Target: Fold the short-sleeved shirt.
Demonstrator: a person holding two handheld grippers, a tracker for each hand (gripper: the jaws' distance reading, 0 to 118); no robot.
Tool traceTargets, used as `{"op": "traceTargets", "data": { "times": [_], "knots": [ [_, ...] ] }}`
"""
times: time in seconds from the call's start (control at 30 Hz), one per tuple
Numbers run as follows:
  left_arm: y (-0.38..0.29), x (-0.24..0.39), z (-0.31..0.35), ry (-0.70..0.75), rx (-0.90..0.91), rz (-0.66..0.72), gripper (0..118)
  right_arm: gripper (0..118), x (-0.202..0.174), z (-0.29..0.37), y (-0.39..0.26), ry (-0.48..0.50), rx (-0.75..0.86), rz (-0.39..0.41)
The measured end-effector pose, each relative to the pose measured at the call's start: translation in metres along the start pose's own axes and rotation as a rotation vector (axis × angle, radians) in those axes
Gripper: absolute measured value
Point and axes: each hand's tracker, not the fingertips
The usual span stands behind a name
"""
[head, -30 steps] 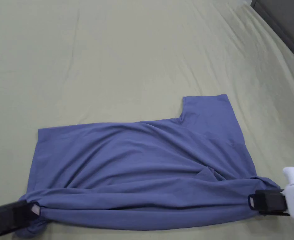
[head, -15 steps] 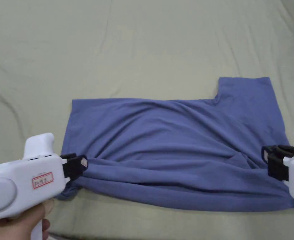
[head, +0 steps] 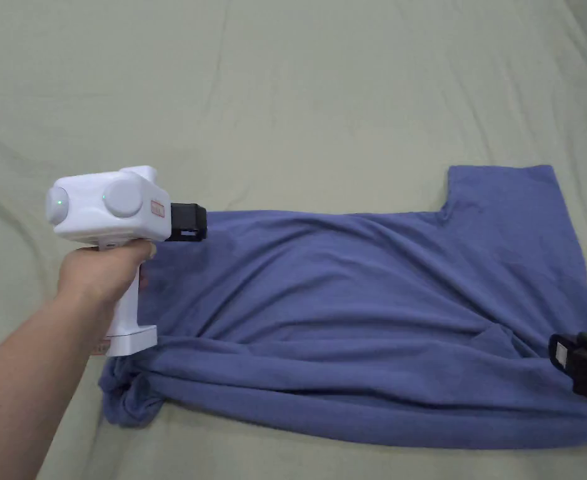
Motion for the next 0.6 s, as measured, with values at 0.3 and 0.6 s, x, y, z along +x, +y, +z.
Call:
{"op": "traceTargets", "data": {
  "times": [0.3, 0.6],
  "knots": [
    [0.033, 0.005, 0.026, -0.051, 0.103, 0.013, 0, 3, 0.047, -0.026, 0.03, -0.062, -0.032, -0.094],
    [0.025, 0.016, 0.031, -0.01, 0.092, -0.048, 0, 115, 0.103, -0.161, 0.143, -0.013, -0.105, -0.209]
  ]
}}
